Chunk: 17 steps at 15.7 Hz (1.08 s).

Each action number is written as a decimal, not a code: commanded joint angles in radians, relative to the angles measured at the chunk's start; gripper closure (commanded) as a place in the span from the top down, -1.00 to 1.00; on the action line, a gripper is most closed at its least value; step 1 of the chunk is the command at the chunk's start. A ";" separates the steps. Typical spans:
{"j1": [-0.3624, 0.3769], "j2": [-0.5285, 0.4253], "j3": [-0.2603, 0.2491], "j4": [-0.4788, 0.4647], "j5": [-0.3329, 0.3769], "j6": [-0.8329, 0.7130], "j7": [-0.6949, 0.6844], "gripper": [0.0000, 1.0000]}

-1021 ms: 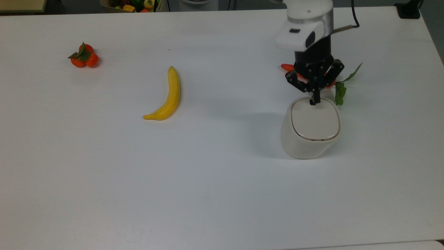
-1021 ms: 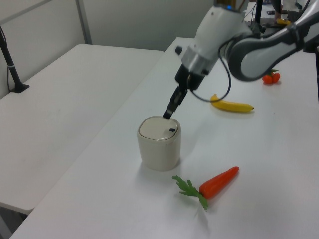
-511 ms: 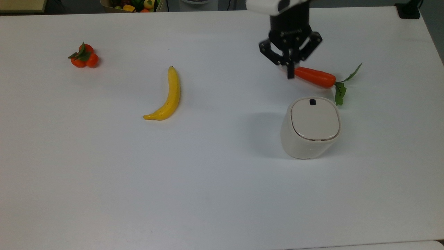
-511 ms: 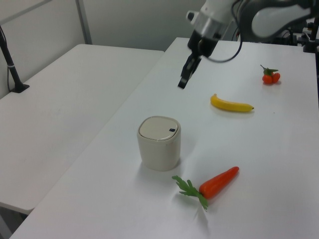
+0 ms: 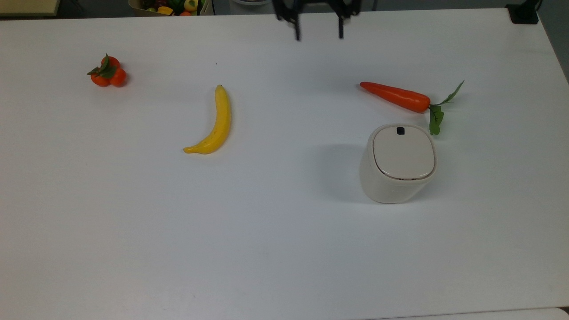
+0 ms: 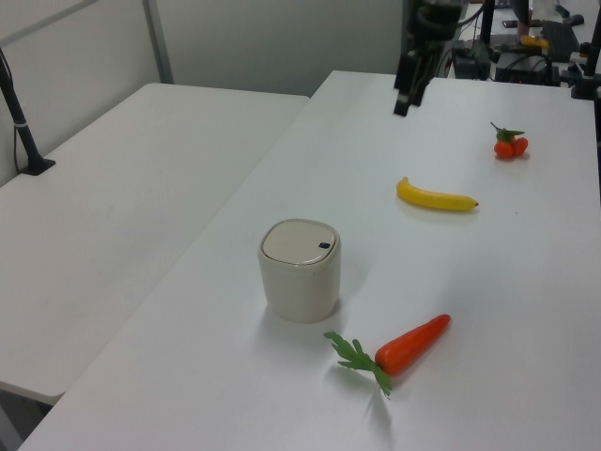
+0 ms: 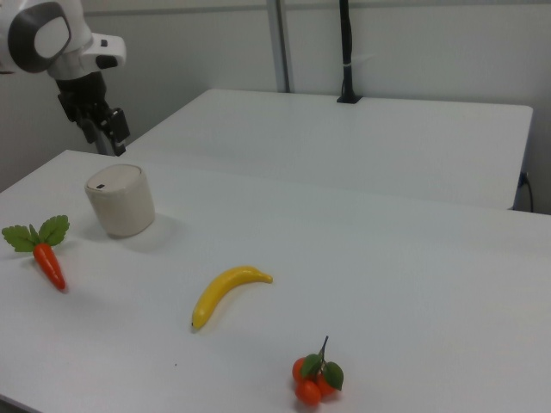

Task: Close garbage bin

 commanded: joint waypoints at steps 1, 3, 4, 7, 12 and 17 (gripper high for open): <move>0.018 -0.025 -0.080 0.025 0.008 -0.125 -0.006 1.00; 0.019 -0.040 -0.125 0.025 0.005 -0.183 -0.006 1.00; 0.024 -0.051 -0.148 0.026 0.002 -0.207 -0.006 1.00; 0.044 -0.060 -0.208 0.023 -0.015 -0.203 -0.096 1.00; 0.062 -0.057 -0.240 0.018 -0.016 -0.179 -0.274 1.00; 0.056 -0.056 -0.240 0.006 -0.015 -0.099 -0.271 1.00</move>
